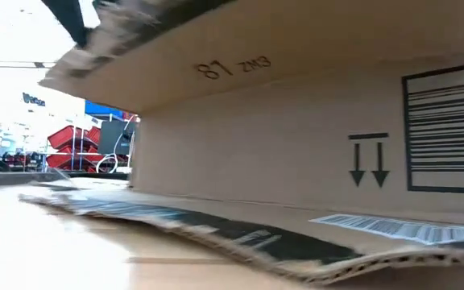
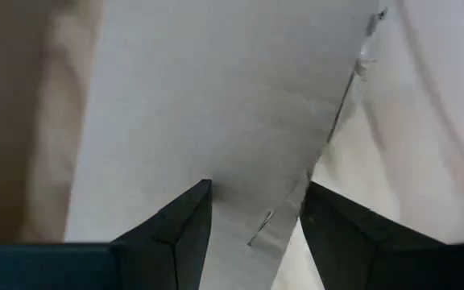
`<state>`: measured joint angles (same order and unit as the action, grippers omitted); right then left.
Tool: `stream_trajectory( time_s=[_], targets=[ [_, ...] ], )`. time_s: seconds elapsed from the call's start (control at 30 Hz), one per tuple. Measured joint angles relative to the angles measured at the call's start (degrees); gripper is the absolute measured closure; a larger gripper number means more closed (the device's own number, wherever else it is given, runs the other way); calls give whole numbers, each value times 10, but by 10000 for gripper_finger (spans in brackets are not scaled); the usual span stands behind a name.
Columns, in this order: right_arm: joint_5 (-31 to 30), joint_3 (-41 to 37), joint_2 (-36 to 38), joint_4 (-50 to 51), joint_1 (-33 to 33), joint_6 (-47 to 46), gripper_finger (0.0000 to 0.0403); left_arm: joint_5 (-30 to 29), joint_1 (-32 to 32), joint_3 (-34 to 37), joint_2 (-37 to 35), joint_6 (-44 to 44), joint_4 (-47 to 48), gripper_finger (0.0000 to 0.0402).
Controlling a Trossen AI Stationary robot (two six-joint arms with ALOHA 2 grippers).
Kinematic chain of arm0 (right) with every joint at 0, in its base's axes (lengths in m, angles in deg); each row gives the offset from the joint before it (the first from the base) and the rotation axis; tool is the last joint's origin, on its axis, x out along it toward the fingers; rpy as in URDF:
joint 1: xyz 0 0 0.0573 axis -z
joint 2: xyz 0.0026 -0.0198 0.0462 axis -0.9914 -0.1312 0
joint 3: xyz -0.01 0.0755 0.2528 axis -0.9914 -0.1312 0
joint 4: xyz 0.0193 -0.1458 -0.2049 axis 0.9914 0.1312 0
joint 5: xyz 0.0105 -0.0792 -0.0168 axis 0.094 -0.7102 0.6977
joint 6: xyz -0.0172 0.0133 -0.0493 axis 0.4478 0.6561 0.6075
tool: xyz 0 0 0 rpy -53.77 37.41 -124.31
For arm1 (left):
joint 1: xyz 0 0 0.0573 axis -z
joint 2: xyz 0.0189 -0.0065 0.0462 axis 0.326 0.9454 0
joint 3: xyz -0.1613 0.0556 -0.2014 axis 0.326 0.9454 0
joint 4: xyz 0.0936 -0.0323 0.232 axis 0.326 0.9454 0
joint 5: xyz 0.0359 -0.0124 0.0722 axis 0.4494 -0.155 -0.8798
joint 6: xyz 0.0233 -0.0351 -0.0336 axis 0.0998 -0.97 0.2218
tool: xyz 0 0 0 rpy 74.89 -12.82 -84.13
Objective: Unpack boxes
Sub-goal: Break down the box until it is fully flat
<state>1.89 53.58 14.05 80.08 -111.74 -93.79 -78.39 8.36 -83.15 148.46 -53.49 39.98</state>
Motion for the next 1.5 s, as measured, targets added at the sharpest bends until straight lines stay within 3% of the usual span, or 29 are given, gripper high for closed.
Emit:
stream_trajectory(
  time_s=[0.17,0.3,0.57,0.77,0.97,1.07,1.17,1.3,1.5],
  targets=[
    [0,0,-2,2,-7,-6,70,-17,-76,-37,0,-4,0,234],
    [0,0,-2,8,-16,-19,70,28,-122,-61,0,-12,-1,234],
    [0,0,-2,9,-19,-21,70,39,-150,-60,0,-54,-32,234],
    [-17,0,-2,10,-19,-29,70,-44,-151,-36,0,-71,-101,234],
    [-18,0,-2,9,-18,-30,70,-68,-164,-32,4,-25,-159,234],
    [-18,0,-2,10,-18,-30,70,-71,-172,-32,12,57,-161,238],
    [-19,-1,-2,12,-18,-30,70,-84,-184,-32,30,112,-152,274],
    [-19,-1,-2,20,-26,-30,70,-90,-205,-32,57,151,-159,379],
    [-19,-1,-2,23,-64,-46,70,-78,-224,-43,68,174,-155,400]
  ],
)
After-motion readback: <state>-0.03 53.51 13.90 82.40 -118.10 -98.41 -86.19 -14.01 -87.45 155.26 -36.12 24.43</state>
